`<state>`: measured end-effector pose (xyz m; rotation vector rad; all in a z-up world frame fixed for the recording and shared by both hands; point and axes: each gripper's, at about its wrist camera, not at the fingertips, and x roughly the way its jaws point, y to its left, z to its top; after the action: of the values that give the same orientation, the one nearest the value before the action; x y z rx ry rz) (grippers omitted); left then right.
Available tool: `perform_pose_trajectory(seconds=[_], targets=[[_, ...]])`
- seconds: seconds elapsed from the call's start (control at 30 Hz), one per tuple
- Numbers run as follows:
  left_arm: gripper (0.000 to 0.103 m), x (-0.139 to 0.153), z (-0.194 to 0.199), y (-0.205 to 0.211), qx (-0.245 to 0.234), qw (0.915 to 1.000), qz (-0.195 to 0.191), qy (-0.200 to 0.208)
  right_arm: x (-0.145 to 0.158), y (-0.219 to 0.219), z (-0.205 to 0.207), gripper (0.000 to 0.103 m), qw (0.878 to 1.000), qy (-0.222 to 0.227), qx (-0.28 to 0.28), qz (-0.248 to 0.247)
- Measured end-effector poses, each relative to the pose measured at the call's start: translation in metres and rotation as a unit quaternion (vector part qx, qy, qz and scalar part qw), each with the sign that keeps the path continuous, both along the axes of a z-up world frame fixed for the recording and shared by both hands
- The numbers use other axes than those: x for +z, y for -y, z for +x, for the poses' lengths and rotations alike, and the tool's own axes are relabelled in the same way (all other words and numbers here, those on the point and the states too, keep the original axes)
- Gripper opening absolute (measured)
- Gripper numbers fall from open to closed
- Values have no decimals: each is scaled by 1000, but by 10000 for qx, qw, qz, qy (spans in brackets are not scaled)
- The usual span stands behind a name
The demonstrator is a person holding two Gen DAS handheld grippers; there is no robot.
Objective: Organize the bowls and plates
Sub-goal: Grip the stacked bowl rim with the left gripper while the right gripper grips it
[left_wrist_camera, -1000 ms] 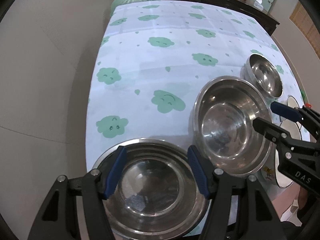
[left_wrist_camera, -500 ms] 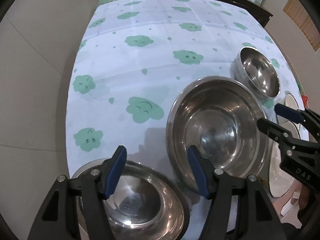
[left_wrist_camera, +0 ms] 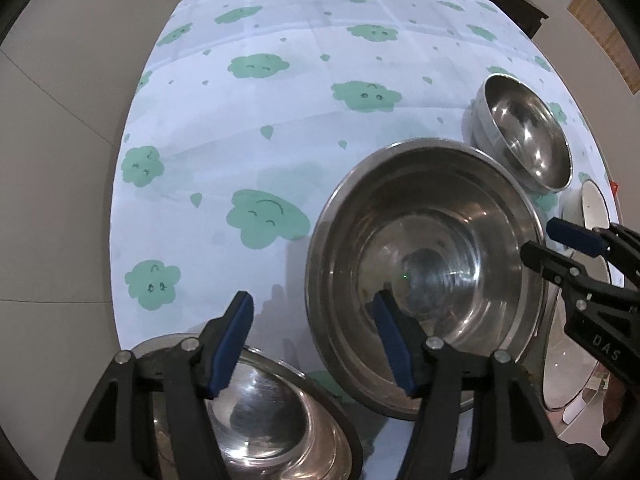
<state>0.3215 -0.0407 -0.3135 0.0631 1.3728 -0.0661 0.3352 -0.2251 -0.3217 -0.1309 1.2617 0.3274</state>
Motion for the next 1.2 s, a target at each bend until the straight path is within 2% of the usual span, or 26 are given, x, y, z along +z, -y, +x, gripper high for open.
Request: perform_pose_trajectory(seconds=[0.13,0.2,0.3,0.33,0.4,0.53,0.73,1.2], targets=[[50,-4,2,2,-21,9999,-46,-116,-3,0,2,42,10000,-76,38,-47],[42,-6,3,3,-27,9999,-36,-151,-5,-1,2,35,9999,-129,69,-76],[32,-7,4,4,-49,9998,-60,-179,-8,-2,2,32,9997,-183,105,-78],[29,-7,4,4,-51,9998,-59,-193,-8,-2,1,28,9997,-202,124,-72],[19,-10,4,5,-90,9997,-69,-229,-10,-3,1,26,9996,-242,148,-45],[17,-11,4,5,-77,9997,-52,-234,-13,-4,-1,19,9993,-341,167,14],[14,-11,5,5,-91,9997,26,-220,-13,-6,-3,17,9994,-302,193,-16],[14,21,-3,1,-92,9999,-17,61,6,-6,-1,17,9998,-128,119,54]])
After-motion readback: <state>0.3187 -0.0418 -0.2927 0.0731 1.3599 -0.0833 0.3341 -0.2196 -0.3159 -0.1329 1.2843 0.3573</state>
